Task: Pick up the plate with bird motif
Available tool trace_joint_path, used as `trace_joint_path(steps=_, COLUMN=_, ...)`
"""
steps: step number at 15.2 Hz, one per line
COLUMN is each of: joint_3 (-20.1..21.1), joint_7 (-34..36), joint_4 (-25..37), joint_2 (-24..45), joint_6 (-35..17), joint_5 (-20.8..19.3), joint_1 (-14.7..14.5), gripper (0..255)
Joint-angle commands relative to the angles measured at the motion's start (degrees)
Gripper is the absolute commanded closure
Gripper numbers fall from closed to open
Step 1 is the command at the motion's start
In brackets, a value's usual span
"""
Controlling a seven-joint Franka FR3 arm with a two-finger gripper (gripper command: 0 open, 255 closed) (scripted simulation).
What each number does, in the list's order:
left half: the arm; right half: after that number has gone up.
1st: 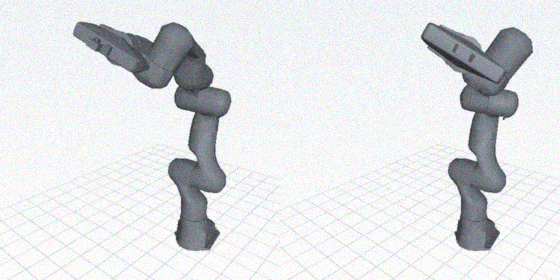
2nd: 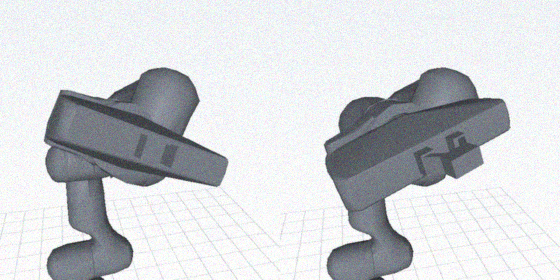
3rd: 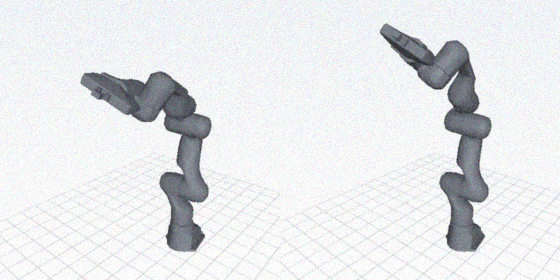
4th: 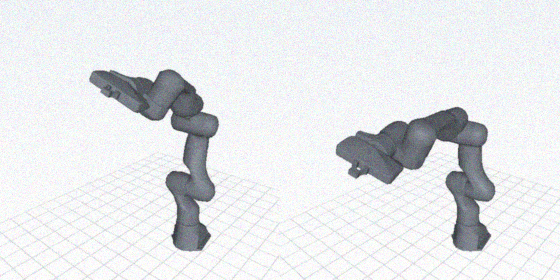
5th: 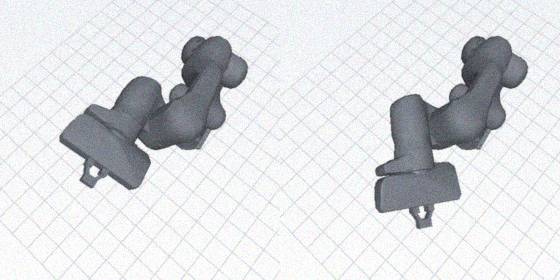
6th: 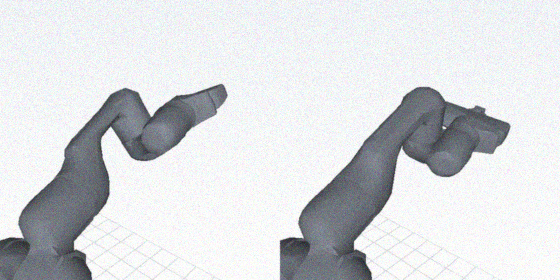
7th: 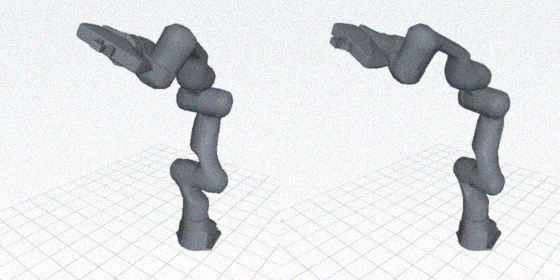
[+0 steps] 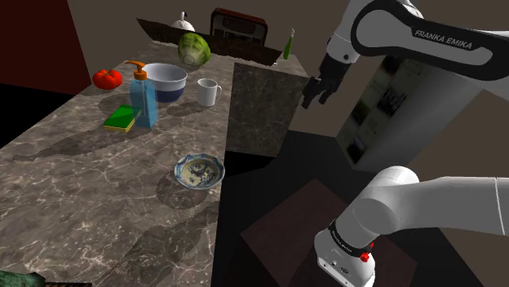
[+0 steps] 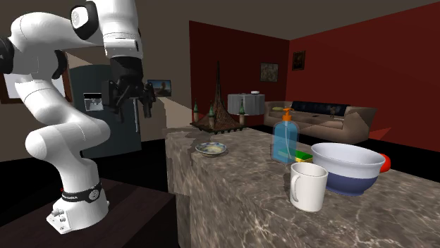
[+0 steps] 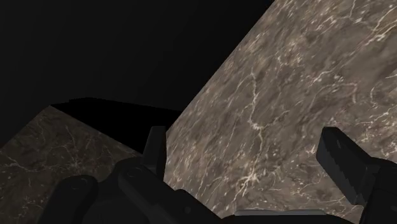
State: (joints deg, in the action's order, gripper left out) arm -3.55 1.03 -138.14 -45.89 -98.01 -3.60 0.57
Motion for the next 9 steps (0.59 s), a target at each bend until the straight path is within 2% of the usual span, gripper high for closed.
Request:
trace_joint_path(steps=1, joint_3=0.0, joint_7=0.0, joint_4=0.0, joint_2=0.0, joint_6=0.0, joint_5=0.0, joint_1=0.0, gripper=0)
trace_joint_path(steps=9, joint_3=12.18, joint_7=14.74, joint_4=0.34, joint_2=5.23, joint_6=-2.08, joint_5=4.77, joint_1=-2.63, gripper=0)
